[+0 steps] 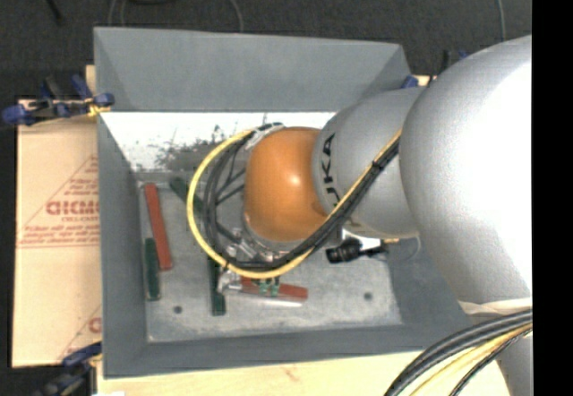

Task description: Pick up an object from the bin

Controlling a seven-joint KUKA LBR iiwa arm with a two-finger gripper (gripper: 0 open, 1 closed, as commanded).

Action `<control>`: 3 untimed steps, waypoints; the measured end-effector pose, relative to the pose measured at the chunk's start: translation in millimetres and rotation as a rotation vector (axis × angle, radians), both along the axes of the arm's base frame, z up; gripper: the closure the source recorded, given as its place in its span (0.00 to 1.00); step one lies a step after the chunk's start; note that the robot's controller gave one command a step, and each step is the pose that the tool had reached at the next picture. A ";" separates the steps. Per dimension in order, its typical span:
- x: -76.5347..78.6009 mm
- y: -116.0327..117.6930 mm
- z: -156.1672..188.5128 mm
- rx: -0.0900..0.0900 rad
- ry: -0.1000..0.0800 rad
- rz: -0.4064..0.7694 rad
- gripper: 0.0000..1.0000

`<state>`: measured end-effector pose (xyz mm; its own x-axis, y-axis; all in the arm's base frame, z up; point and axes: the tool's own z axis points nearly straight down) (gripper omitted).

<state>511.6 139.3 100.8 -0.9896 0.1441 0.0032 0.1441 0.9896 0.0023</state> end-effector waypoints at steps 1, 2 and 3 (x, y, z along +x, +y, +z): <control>0.1 0.0 0.0 0.000 0.000 -0.001 1.00; -0.2 -22.2 38.7 -0.003 0.004 0.006 1.00; 5.6 -31.3 82.3 -0.001 -0.006 -0.020 0.00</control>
Offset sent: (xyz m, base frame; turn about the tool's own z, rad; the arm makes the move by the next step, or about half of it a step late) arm 0.0048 -0.0489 0.0969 -0.0054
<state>517.2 108.0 183.1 -0.9864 0.1641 -0.0030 0.1641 0.9864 0.0020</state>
